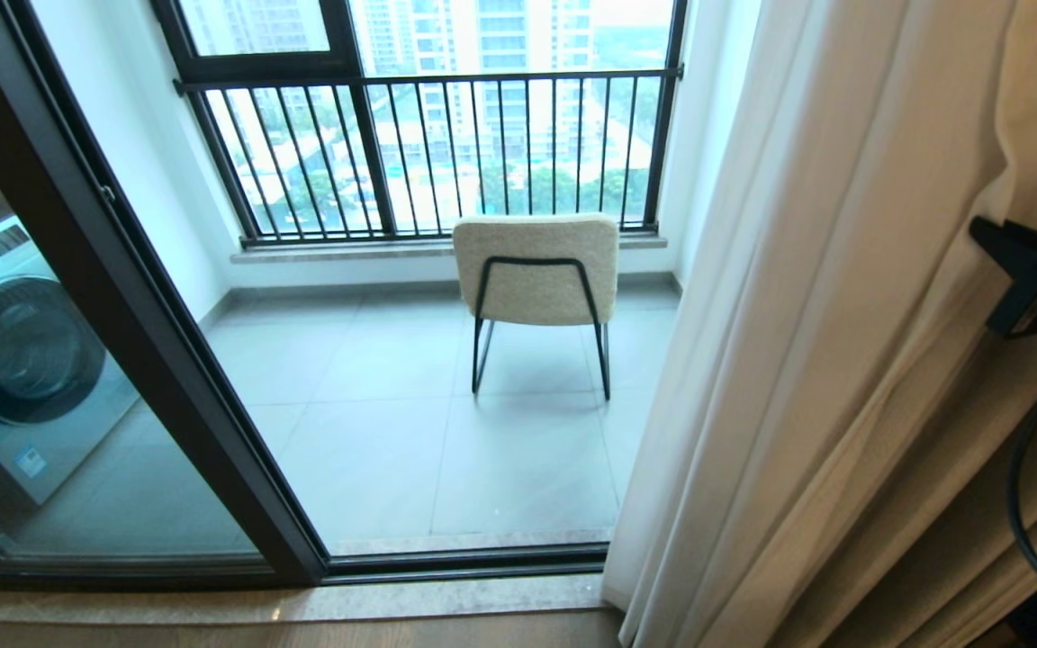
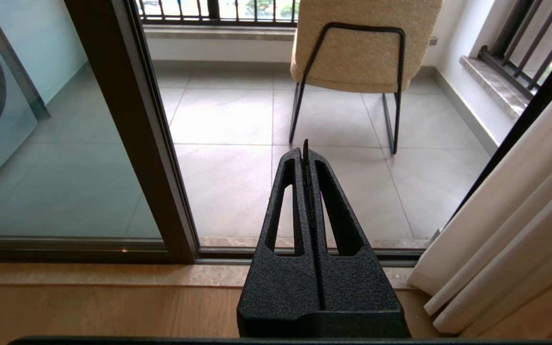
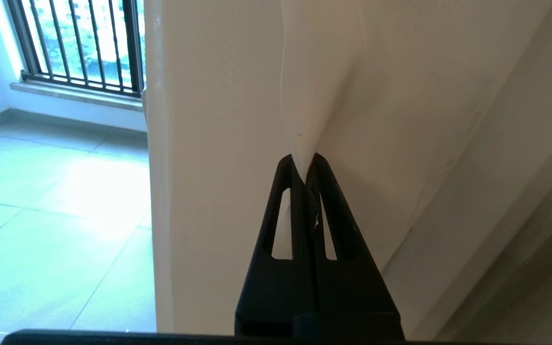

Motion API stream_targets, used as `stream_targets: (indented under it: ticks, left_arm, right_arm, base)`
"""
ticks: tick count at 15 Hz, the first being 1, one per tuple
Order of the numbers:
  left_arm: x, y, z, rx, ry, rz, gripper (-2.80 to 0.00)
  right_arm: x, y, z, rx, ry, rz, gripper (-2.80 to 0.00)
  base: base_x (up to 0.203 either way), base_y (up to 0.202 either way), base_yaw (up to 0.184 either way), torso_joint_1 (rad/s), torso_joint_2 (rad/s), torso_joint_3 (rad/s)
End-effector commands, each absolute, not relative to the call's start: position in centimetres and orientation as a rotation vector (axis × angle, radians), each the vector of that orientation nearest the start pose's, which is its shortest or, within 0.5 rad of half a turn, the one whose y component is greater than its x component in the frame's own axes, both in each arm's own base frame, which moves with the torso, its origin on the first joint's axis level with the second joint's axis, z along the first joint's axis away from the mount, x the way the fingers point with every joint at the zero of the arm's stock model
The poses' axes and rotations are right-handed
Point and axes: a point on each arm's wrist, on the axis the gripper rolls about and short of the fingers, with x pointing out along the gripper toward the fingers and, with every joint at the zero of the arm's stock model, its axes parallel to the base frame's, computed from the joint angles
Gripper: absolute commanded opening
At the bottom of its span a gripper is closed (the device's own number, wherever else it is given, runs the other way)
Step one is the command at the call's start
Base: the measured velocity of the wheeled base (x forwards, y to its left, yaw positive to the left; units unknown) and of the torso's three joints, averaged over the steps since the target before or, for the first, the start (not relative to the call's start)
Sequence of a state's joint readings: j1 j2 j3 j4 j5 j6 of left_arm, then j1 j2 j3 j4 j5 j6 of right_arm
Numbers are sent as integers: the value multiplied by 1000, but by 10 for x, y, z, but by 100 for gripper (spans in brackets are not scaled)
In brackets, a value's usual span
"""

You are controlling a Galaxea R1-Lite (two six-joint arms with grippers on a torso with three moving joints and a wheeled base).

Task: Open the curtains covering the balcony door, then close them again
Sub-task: Close the inner curtains on both sides

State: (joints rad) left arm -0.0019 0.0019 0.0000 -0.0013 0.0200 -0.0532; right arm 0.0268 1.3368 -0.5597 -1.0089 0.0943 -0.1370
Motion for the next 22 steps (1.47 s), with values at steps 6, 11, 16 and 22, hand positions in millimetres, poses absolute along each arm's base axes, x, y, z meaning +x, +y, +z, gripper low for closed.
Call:
stream_targets:
  ticks: [6, 11, 16, 22]
  left_arm:
    - [-23, 1, 76, -54, -1, 20, -280]
    - [-23, 1, 76, -54, -1, 20, -280]
    - [-23, 0, 76, -54, 0, 18, -280]
    - [-23, 0, 76, -54, 0, 18, -280]
  right_arm:
    - [182, 8, 261, -144, -304, 109, -280]
    - [181, 8, 263, -145, -314, 110, -280]
    - [176, 8, 259, -151, -295, 107, -280]
    - [162, 7, 250, -154, -244, 108, -280]
  base:
    - [0, 0, 0, 0, 0, 0]
    - [0, 0, 0, 0, 0, 0]
    - [0, 0, 0, 0, 0, 0]
    - [0, 0, 0, 0, 0, 0]
